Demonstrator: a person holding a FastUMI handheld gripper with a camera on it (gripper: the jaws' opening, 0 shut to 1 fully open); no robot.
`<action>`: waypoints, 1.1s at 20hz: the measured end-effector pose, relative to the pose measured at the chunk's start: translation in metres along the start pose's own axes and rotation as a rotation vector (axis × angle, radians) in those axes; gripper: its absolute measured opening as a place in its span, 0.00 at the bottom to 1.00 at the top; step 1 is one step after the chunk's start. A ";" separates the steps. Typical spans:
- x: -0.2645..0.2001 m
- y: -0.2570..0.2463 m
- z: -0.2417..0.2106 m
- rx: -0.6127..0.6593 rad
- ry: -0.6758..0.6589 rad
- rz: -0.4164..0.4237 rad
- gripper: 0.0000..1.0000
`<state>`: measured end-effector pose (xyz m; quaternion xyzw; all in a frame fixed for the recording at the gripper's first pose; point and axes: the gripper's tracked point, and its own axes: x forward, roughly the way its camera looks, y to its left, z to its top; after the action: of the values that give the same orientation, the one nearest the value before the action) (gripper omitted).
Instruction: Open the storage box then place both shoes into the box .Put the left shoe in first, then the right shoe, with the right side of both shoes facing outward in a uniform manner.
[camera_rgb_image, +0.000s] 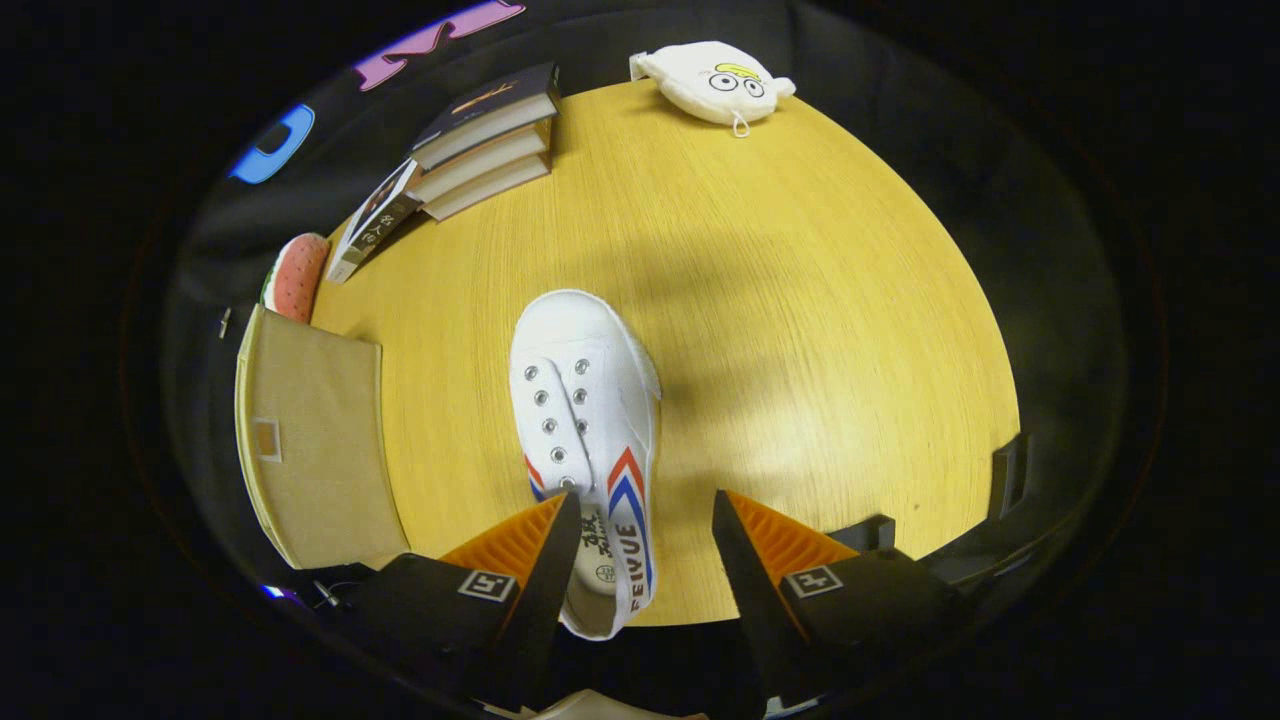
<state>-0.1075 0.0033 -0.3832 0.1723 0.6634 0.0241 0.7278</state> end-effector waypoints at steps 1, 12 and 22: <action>0.005 0.002 0.001 -0.014 0.011 -0.002 0.77; 0.024 0.010 0.008 -0.078 0.013 0.004 0.12; -0.068 0.052 0.023 0.079 -0.093 0.242 0.06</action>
<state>-0.0832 0.0294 -0.3023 0.2806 0.6035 0.0778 0.7423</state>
